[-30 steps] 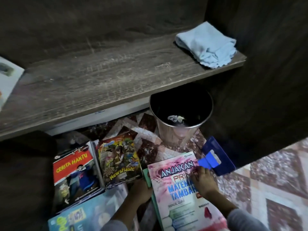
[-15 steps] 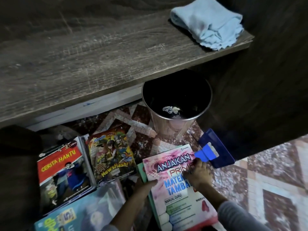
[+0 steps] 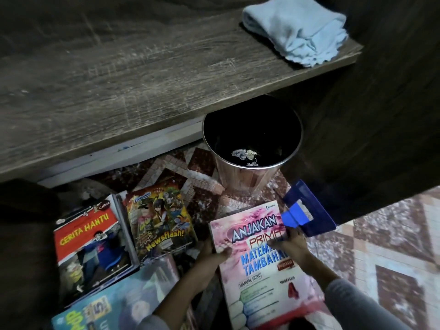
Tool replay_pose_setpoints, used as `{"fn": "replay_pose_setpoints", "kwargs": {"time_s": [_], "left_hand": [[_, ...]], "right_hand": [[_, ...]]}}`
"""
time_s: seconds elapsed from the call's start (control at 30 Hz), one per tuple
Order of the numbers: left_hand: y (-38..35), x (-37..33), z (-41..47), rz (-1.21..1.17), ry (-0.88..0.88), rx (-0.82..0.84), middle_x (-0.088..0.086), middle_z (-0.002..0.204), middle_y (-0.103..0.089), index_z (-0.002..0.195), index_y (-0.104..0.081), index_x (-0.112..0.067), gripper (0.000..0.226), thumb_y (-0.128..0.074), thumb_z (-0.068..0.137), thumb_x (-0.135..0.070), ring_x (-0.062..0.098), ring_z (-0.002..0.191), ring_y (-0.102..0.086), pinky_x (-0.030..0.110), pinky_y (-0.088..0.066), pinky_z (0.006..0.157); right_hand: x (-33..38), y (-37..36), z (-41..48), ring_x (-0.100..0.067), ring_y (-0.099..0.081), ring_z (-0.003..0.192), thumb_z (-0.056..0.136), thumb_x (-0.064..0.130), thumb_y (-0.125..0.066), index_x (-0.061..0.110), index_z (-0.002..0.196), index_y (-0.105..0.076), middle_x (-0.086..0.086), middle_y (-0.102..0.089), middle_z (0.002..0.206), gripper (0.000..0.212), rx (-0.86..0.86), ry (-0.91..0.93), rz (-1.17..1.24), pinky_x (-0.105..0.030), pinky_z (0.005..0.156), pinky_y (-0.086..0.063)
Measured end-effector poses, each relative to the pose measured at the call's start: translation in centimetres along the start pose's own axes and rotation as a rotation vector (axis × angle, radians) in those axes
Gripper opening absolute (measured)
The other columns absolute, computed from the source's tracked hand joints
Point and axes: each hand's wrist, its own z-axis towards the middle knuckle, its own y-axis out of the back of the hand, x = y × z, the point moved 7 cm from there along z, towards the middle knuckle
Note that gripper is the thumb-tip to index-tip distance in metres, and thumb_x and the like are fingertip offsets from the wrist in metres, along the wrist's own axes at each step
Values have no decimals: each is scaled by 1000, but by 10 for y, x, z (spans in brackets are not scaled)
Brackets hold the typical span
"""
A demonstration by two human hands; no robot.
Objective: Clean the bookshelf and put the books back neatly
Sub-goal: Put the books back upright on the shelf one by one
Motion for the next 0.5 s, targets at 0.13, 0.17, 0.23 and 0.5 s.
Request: {"fn": "replay_pose_setpoints", "kwargs": {"time_s": [0.13,0.17,0.23,0.5], "left_hand": [[-3,-10,-8,8,7,55,-1,127,-54,133,-39,-21,53,-60,88,-3,19,116,-51,34,-37,97],[-3,-11,-9,11,2,48,2,133,-52,138,-37,-20,58,-61,87,-5,22,121,-50,36,-37,98],[-5,-16,-15,-7,-21,54,6,138,-49,142,-33,-17,62,-60,88,-6,26,125,-48,34,-37,94],[0,-65,-59,6,-162,21,-6,100,-60,130,-43,-10,45,-58,88,-1,6,82,-59,20,-51,66]], "right_hand": [[2,7,-7,-35,-69,86,68,-1,-76,-3,104,-55,-24,-68,100,41,161,-5,316,-44,76,-54],[3,9,-9,-36,-69,87,68,0,-76,-4,109,-52,-25,-67,101,48,190,-6,351,-44,76,-54],[6,10,-15,-36,-68,91,70,3,-76,-1,116,-48,-22,-68,103,55,229,21,367,-44,77,-55],[46,27,-64,-35,-68,93,77,-3,-68,6,120,-44,-19,-67,106,50,202,137,483,-49,79,-56]]}}
